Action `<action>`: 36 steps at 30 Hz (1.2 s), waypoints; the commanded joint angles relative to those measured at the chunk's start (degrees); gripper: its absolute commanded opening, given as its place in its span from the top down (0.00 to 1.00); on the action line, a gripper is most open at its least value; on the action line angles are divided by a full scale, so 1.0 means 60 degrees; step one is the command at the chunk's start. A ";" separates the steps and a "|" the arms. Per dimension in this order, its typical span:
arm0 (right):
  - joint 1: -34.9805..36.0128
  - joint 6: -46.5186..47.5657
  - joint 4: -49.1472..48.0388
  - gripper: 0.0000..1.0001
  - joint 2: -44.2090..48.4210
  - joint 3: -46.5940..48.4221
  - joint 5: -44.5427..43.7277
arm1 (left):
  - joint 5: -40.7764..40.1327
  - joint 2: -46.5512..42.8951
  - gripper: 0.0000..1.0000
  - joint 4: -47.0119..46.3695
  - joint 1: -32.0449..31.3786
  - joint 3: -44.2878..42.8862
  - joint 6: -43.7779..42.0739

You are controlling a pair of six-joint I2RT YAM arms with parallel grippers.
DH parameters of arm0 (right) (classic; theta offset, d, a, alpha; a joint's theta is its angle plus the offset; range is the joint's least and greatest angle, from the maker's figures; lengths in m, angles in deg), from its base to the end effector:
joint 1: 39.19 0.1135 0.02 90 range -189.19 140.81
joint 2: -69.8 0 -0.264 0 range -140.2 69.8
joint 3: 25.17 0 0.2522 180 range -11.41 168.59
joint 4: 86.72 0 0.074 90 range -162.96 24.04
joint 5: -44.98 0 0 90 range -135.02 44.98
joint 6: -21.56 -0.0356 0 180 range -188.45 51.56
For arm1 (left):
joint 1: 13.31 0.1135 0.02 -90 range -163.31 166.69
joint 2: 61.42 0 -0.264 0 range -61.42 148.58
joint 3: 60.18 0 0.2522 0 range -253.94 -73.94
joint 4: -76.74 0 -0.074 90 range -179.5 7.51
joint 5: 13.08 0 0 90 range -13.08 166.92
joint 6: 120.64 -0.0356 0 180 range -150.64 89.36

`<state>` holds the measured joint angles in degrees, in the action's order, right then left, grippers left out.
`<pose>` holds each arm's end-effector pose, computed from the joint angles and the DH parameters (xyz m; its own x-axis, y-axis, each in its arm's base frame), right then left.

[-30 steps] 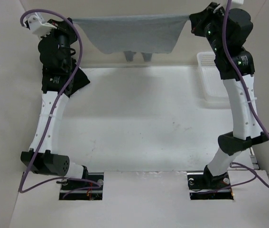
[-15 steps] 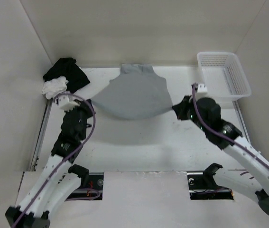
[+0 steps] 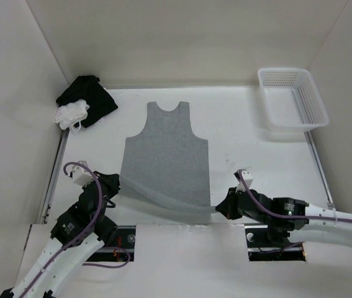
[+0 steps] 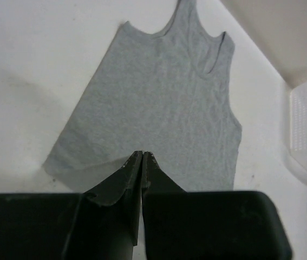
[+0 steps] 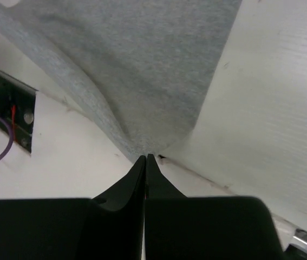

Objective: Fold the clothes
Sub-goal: Fold the tank top

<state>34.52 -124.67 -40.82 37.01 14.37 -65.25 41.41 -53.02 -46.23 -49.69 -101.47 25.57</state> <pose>0.0488 0.1231 0.2183 -0.7846 0.0959 -0.6125 -0.3116 0.7931 0.5233 0.0643 -0.0217 0.2469 -0.2297 -0.6710 -0.7049 -0.2425 0.7409 -0.6263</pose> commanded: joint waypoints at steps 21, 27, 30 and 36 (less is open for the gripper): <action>-0.9304 0.4083 -0.5328 1.00 -1.1314 0.9144 0.4264 | 0.0525 1.2611 1.00 -1.0184 0.4429 -0.4695 -0.2673; -0.9685 0.4025 -0.4610 0.99 -1.4613 1.2632 0.4427 | 0.1626 1.5881 0.96 -1.0244 0.4840 -0.7318 -0.3112; -0.9773 0.3645 -0.4930 0.74 -1.5450 1.3397 0.4280 | 0.1714 1.6922 0.83 -1.0127 0.4884 -0.8111 -0.3201; -0.9715 0.3380 -0.5589 0.53 -1.4197 1.1457 0.4134 | 0.1553 1.5201 0.72 -1.0637 0.4476 -0.6258 -0.3069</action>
<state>-23.90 -103.58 -69.87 -55.91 88.16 -40.00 50.92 48.18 -104.98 -21.32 -143.89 7.45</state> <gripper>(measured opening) 0.469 0.283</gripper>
